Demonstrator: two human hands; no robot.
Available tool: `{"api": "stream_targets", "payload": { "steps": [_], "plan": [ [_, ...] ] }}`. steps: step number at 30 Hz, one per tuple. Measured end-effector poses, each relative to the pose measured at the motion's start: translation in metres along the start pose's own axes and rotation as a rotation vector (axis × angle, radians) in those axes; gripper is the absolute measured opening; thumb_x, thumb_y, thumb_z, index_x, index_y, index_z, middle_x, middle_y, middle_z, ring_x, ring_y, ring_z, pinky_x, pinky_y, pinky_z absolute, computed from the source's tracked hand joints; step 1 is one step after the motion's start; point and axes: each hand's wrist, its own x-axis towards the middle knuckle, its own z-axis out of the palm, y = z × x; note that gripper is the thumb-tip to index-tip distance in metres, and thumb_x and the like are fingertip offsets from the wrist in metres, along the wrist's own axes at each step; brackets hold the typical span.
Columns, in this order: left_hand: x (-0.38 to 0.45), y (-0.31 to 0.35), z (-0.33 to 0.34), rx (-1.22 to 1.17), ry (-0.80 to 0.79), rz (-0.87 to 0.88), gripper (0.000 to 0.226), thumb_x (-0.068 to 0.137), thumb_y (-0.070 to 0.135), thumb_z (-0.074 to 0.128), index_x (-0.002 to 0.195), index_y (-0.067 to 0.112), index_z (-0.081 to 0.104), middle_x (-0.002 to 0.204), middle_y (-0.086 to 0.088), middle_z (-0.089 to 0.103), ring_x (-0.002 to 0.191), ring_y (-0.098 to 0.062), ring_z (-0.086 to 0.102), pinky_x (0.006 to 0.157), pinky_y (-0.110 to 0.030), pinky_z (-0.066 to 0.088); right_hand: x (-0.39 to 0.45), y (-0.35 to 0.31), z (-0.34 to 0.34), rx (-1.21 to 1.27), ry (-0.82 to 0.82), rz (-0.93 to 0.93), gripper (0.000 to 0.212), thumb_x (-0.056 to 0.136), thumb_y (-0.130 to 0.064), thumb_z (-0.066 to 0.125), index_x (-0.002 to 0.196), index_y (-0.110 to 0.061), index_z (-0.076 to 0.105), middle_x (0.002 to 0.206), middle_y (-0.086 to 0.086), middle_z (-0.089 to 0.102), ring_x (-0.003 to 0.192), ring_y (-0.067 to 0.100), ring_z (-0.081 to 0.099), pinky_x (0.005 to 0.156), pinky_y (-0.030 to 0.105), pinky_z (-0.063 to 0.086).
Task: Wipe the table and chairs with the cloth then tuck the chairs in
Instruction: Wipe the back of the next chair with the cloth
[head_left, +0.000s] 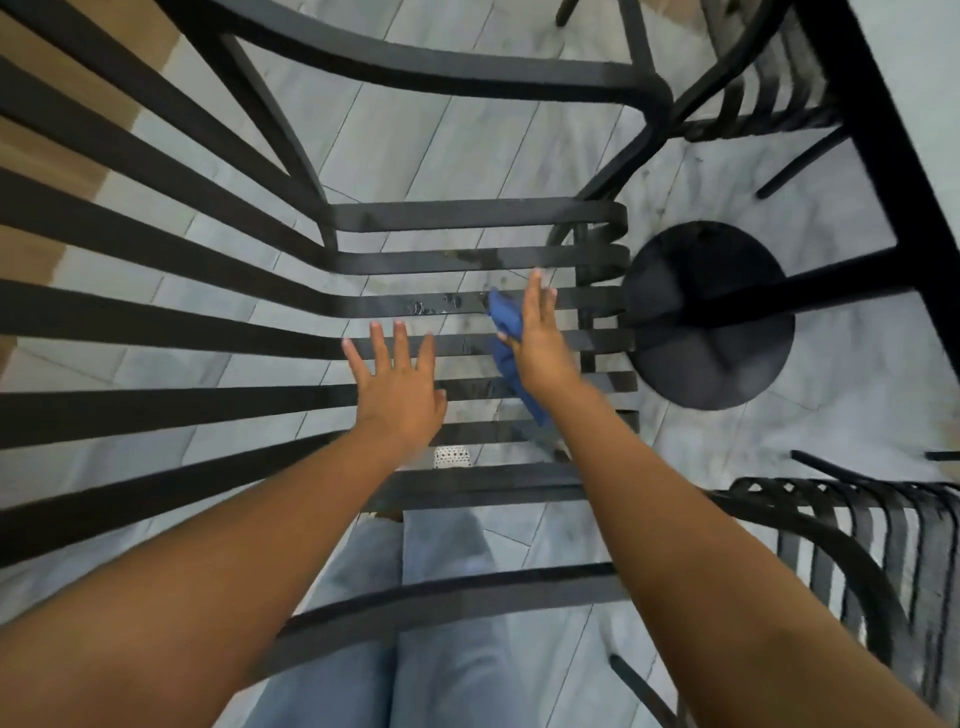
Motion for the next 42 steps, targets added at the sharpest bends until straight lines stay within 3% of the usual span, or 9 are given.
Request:
{"api": "stream_targets", "payload": {
  "steps": [4, 13, 19, 23, 26, 31, 36, 40, 42],
  "plan": [
    [0.037, 0.003, 0.009, -0.044, 0.019, -0.014, 0.073, 0.096, 0.051, 0.031, 0.15, 0.019, -0.007, 0.156, -0.015, -0.012, 0.14, -0.04, -0.015, 0.107, -0.063, -0.008, 0.037, 0.008, 0.008, -0.068, -0.011, -0.019, 0.089, 0.094, -0.019, 0.054, 0.147, -0.027, -0.016, 0.156, 0.018, -0.015, 0.135, 0.042, 0.032, 0.104, 0.064, 0.031],
    [0.093, 0.015, 0.013, -0.122, 0.082, -0.057, 0.073, 0.097, 0.049, 0.032, 0.15, 0.017, -0.006, 0.155, -0.017, -0.012, 0.141, -0.039, -0.015, 0.108, -0.061, -0.008, 0.079, -0.018, -0.002, -0.067, 0.081, -0.038, 0.092, 0.093, -0.017, 0.057, 0.148, -0.024, -0.016, 0.155, 0.02, -0.014, 0.129, 0.04, 0.043, 0.099, 0.055, 0.042],
    [0.119, 0.001, 0.018, -0.15, 0.085, -0.124, 0.075, 0.096, 0.047, 0.035, 0.15, 0.016, -0.007, 0.155, -0.018, -0.012, 0.142, -0.037, -0.013, 0.11, -0.056, -0.008, 0.084, -0.049, -0.011, -0.241, 0.136, -0.1, 0.11, 0.08, -0.06, 0.058, 0.145, -0.027, -0.025, 0.152, 0.015, -0.03, 0.141, 0.043, -0.013, 0.11, 0.065, 0.004],
    [0.134, -0.016, 0.019, -0.196, 0.119, -0.148, 0.071, 0.096, 0.041, 0.04, 0.15, 0.014, 0.001, 0.156, -0.019, -0.002, 0.143, -0.035, 0.002, 0.113, -0.052, -0.003, 0.093, -0.029, 0.013, -0.402, 0.157, -0.22, 0.09, 0.086, -0.07, 0.034, 0.146, -0.031, -0.019, 0.153, 0.012, -0.029, 0.139, 0.04, -0.024, 0.11, 0.062, -0.009],
    [0.147, -0.029, 0.02, -0.174, 0.177, -0.14, 0.067, 0.096, 0.038, 0.042, 0.15, 0.015, 0.008, 0.156, -0.015, 0.003, 0.143, -0.032, 0.008, 0.114, -0.05, -0.001, 0.106, -0.008, 0.041, -0.47, 0.081, -0.199, 0.096, 0.083, -0.072, 0.041, 0.147, -0.03, -0.017, 0.153, 0.015, -0.027, 0.139, 0.04, -0.024, 0.11, 0.058, -0.01],
    [0.161, -0.051, 0.021, -0.179, 0.281, -0.112, 0.063, 0.095, 0.027, 0.045, 0.149, 0.013, 0.014, 0.156, -0.013, 0.006, 0.144, -0.031, 0.004, 0.114, -0.049, 0.0, 0.121, 0.006, 0.069, -0.58, 0.264, -0.429, 0.071, 0.088, -0.039, 0.06, 0.148, -0.023, 0.026, 0.155, 0.016, 0.018, 0.142, 0.041, 0.014, 0.113, 0.055, 0.01],
    [0.164, -0.065, 0.018, -0.257, 0.41, -0.08, 0.058, 0.094, 0.016, 0.047, 0.146, 0.009, 0.024, 0.153, -0.018, 0.017, 0.142, -0.033, 0.013, 0.114, -0.047, 0.006, 0.123, -0.035, 0.073, 0.095, 0.332, -0.4, 0.053, 0.097, -0.018, 0.043, 0.146, -0.019, 0.024, 0.155, 0.007, 0.022, 0.145, 0.028, 0.014, 0.118, 0.046, 0.007],
    [0.168, -0.075, 0.022, -0.359, 0.507, -0.114, 0.055, 0.09, 0.006, 0.049, 0.142, 0.002, 0.033, 0.146, -0.023, 0.03, 0.134, -0.038, 0.029, 0.111, -0.046, 0.019, 0.134, -0.061, 0.084, -0.286, 0.106, -0.459, 0.059, 0.097, -0.051, 0.032, 0.15, -0.03, 0.013, 0.159, -0.001, 0.001, 0.145, 0.024, -0.013, 0.114, 0.052, -0.011],
    [0.17, -0.084, 0.025, -0.383, 0.497, -0.139, 0.054, 0.089, 0.003, 0.048, 0.142, 0.003, 0.034, 0.145, -0.023, 0.031, 0.133, -0.037, 0.03, 0.11, -0.045, 0.023, 0.145, -0.063, 0.087, -0.449, 0.188, -0.403, 0.064, 0.096, -0.055, 0.029, 0.151, -0.029, 0.008, 0.159, 0.0, -0.005, 0.144, 0.026, -0.015, 0.112, 0.056, -0.011]
  ]
}}
